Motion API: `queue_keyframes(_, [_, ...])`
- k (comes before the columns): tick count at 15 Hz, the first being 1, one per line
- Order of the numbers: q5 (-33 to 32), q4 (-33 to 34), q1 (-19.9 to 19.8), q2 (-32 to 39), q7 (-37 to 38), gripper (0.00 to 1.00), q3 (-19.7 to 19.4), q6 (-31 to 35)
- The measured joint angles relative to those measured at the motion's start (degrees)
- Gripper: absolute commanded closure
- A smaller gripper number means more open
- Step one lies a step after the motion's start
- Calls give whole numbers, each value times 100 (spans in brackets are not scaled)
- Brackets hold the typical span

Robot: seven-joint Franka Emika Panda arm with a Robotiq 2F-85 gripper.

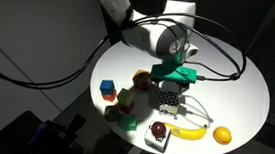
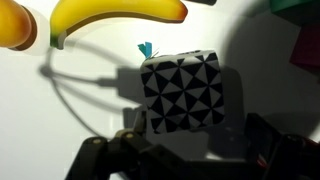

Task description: Put the middle square plush toy on top of the square plush toy on the left

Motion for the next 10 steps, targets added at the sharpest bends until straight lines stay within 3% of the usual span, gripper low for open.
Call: queue_keyframes(10, [-172, 276, -16, 451, -12, 0, -1, 43])
